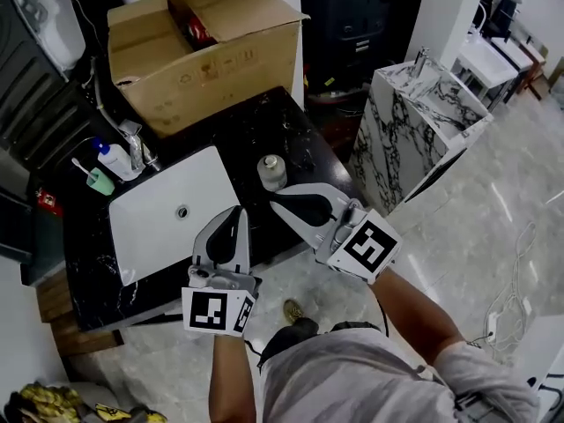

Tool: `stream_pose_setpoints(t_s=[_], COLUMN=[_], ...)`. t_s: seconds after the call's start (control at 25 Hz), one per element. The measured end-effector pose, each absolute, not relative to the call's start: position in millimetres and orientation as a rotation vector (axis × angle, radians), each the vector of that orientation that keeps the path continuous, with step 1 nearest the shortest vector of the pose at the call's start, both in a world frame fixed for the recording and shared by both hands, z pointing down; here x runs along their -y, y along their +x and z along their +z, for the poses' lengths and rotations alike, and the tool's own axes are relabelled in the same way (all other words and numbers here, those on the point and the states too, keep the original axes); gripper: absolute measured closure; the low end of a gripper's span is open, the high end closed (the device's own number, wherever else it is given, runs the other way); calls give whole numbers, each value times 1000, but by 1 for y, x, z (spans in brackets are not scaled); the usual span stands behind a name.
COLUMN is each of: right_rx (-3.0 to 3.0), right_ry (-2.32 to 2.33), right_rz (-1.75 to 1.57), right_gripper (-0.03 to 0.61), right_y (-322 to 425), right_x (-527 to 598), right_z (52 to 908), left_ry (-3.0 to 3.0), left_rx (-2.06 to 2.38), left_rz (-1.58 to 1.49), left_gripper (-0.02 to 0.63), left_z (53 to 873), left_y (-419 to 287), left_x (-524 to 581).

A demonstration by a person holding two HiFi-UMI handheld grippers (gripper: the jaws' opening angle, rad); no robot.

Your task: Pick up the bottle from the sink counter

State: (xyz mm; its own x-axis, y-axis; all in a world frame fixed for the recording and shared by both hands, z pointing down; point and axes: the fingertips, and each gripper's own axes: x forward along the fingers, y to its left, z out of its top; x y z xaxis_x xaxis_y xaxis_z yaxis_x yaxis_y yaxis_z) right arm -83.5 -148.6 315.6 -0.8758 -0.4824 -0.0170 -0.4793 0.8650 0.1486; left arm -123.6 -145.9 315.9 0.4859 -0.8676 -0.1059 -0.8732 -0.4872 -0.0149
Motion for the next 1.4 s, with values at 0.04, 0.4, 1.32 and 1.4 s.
stream_pose_setpoints(t_s=[0.04,0.4,1.32,1.4], right_rx=[3005,2916,2650,2631], right_ry=[794,867,691,662], right_rz=[-240,-186,157,172], right_gripper=[575,432,192,192], right_y=[-86,-105,-109,-113], right_x=[156,208,305,307], right_z=[318,350,486,495], left_ry=[-2659,-2737,-2756,-2747], left_rx=[-1543,-1473,-1617,-1631], left_rz=[131,118,36,33], left_gripper=[614,614,614,614], left_z=[317,335,385,388], left_y=[-127,-139,-145,-148], left_x=[151,187,260,262])
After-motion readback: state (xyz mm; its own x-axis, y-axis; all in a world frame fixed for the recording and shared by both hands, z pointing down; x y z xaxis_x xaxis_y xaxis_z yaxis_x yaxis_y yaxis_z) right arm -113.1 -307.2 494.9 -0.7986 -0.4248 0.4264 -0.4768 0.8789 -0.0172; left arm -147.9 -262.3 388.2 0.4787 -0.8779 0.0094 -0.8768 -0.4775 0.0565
